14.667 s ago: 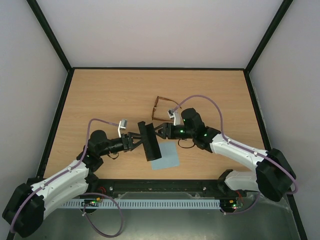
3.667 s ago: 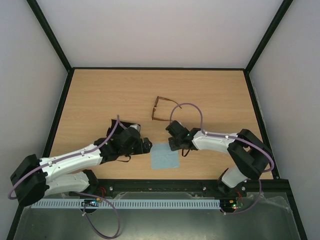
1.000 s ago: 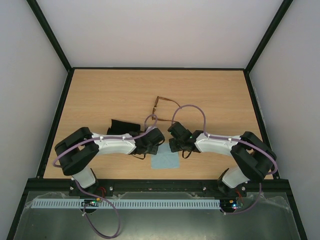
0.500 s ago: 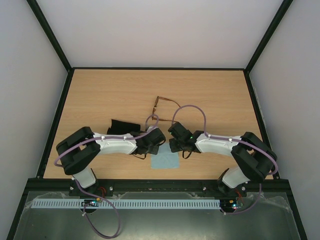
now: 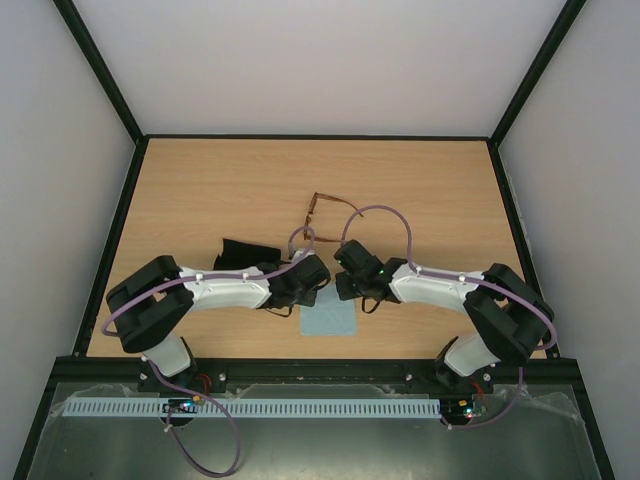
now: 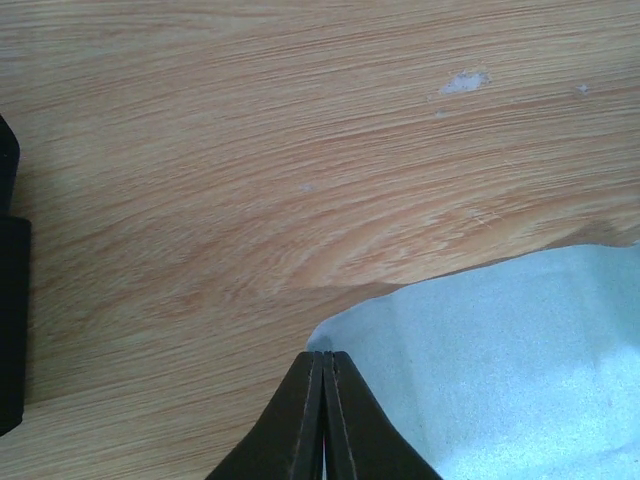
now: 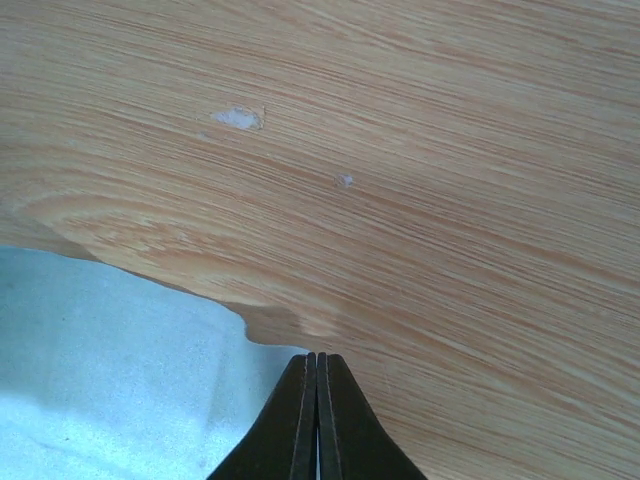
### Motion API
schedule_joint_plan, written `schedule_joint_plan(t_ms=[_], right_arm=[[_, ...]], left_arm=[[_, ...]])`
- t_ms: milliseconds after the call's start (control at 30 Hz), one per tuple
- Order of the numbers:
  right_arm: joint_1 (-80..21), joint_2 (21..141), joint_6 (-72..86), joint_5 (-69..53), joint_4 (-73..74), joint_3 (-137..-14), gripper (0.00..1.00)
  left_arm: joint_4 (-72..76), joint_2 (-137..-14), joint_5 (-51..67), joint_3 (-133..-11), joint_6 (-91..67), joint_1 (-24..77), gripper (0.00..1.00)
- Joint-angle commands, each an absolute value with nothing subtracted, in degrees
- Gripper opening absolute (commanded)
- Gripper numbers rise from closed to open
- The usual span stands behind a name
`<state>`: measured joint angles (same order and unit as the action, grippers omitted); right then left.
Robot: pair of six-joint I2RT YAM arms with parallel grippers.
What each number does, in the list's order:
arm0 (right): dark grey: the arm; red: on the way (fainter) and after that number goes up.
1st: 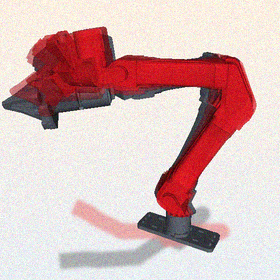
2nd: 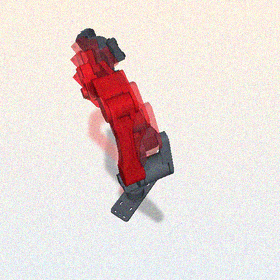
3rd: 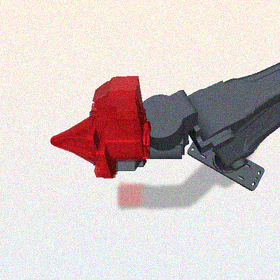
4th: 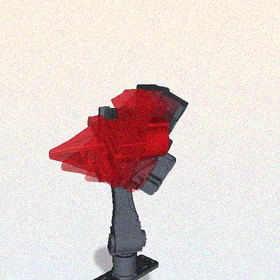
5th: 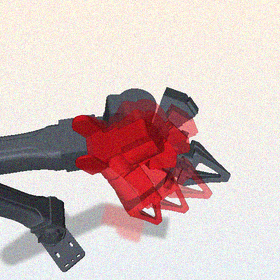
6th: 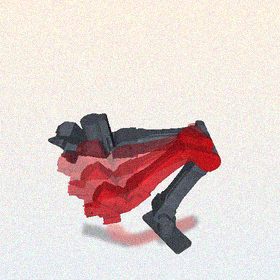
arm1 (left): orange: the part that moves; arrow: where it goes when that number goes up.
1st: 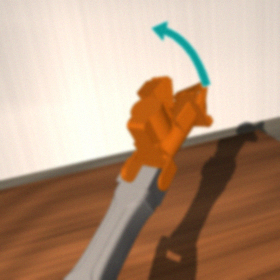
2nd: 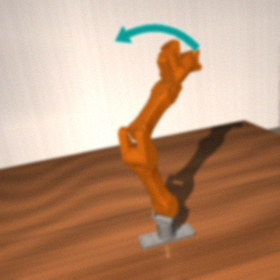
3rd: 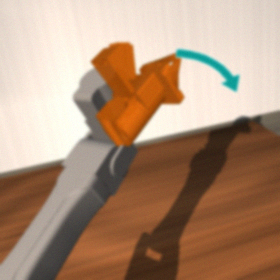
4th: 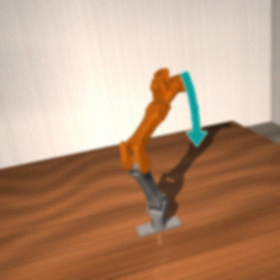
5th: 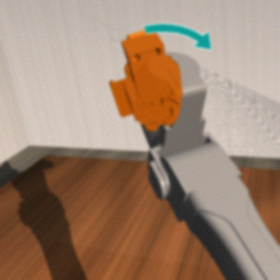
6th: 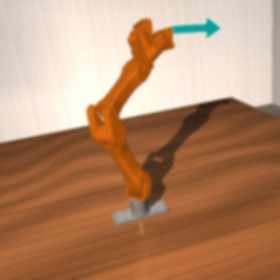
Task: Organize the sunglasses
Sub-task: Fold the glasses cleaning cloth at the center of the board.
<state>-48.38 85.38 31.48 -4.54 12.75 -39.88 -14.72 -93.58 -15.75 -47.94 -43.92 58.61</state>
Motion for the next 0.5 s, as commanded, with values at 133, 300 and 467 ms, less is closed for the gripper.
schedule_joint_plan(t_ms=[133, 300, 467], right_arm=[[-46.6, 85.5, 30.5, -3.2, 13.5, -42.8, 0.01], [-44.8, 86.0, 29.3, -3.5, 13.8, -43.9, 0.01], [-43.9, 87.3, 28.4, -4.4, 13.7, -44.8, 0.01]], left_arm=[[-15.3, -92.3, -18.4, -48.2, -43.9, 58.2, 0.02], [-13.5, -91.4, -18.7, -47.3, -42.7, 57.0, 0.02], [-10.2, -89.9, -18.1, -45.8, -40.9, 55.0, 0.02]])
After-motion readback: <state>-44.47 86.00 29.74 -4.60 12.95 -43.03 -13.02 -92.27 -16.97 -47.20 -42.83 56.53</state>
